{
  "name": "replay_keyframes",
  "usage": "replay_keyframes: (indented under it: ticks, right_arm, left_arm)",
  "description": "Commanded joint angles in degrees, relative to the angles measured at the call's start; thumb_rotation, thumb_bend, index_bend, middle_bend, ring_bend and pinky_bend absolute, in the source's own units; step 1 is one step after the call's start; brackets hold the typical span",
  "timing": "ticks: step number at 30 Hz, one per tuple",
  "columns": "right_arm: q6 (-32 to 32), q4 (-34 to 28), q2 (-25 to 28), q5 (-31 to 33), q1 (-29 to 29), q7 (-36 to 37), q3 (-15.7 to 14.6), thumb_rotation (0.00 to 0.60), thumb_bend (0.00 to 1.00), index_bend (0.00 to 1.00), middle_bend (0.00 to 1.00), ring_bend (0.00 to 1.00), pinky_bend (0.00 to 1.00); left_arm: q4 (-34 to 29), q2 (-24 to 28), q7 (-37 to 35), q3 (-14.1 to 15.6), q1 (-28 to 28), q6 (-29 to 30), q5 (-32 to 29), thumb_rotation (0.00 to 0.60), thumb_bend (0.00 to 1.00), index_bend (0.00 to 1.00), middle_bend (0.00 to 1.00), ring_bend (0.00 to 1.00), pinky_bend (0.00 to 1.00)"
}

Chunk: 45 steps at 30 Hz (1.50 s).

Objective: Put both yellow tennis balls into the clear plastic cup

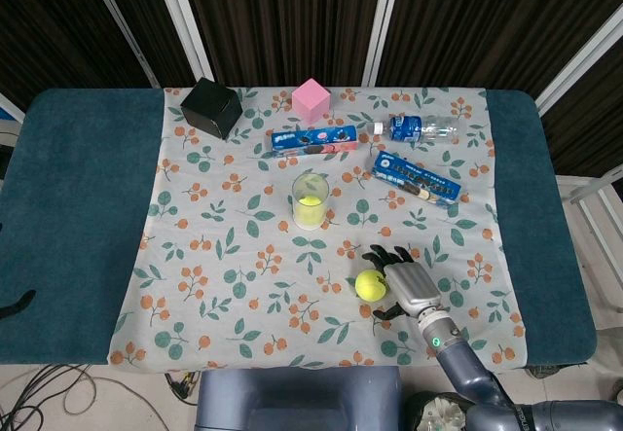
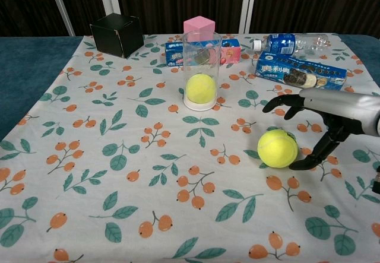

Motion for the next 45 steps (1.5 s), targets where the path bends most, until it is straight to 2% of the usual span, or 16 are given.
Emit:
replay_keyframes:
  ticks: [1, 6, 14, 19, 22, 27, 30, 33, 39, 45]
  right_arm:
    - [-0.07, 1.38, -1.32, -0.40, -0.62, 0.18, -0.01, 0.600, 0.23, 0.21, 0.13, 0.23, 0.02]
    - [2.84, 4.68, -5.01, -0.55, -2.09, -0.76, 0.55, 0.600, 0.23, 0.27, 0.19, 0.33, 0.08]
    - [2.60, 7.11, -7.67, 0.44, -2.80, -2.65, 1.14, 0.600, 0.23, 0.31, 0.22, 0.36, 0.10]
    - [2.59, 8.20, -8.95, 0.44, -3.16, -3.42, 1.53, 0.600, 0.24, 0.35, 0.28, 0.41, 0.22]
    - [2.08, 8.72, -9.62, 0.40, -3.18, -3.52, 1.92, 0.600, 0.29, 0.39, 0.33, 0.46, 0.31]
    - [1.64, 9.31, -10.70, 0.36, -3.10, -4.23, 2.51, 0.600, 0.49, 0.47, 0.44, 0.57, 0.43]
    - [2.28, 9.25, -11.33, 0.51, -3.28, -4.82, 3.02, 0.600, 0.58, 0.49, 0.46, 0.59, 0.48]
    - [3.03, 8.72, -11.57, 0.30, -3.52, -5.09, 3.63, 0.600, 0.60, 0.51, 0.47, 0.61, 0.53]
    - [4.56, 6.28, -9.55, -0.56, -3.32, -4.38, 7.34, 0.600, 0.60, 0.52, 0.47, 0.61, 0.61]
    - [4.69, 5.05, -5.14, 1.07, 1.11, -9.16, 15.11, 0.600, 0.60, 0.52, 0.47, 0.61, 0.68]
  left_arm:
    - [-0.03, -0.02, 0.05, -0.06, 0.01, 0.04, -0.08, 0.600, 0.12, 0.07, 0.00, 0.00, 0.08]
    - [-0.25, -0.05, 0.37, -0.17, 0.03, -0.06, -0.58, 0.600, 0.12, 0.07, 0.00, 0.00, 0.08]
    - [-0.49, 0.03, 0.50, -0.31, 0.02, -0.28, -1.10, 0.600, 0.12, 0.07, 0.00, 0.00, 0.08]
    - [-0.64, -0.04, 0.65, -0.33, 0.01, -0.21, -1.07, 0.600, 0.12, 0.07, 0.00, 0.00, 0.08]
    - [-0.63, -0.05, 0.53, -0.38, 0.05, -0.12, -1.10, 0.600, 0.12, 0.07, 0.00, 0.00, 0.08]
    - [-0.58, -0.03, 0.28, -0.54, 0.08, -0.07, -1.29, 0.600, 0.12, 0.07, 0.00, 0.00, 0.08]
    - [-0.62, 0.10, 0.11, -0.56, 0.13, -0.04, -1.30, 0.600, 0.12, 0.08, 0.00, 0.00, 0.08]
    - [-0.63, 0.18, -0.13, -0.67, 0.17, -0.01, -1.47, 0.600, 0.12, 0.08, 0.00, 0.00, 0.08]
    - [-0.67, 0.28, -0.41, -0.75, 0.22, -0.03, -1.60, 0.600, 0.12, 0.08, 0.00, 0.00, 0.08]
    - [-0.87, 0.25, -0.26, -0.56, 0.17, -0.19, -1.36, 0.600, 0.12, 0.08, 0.00, 0.00, 0.08]
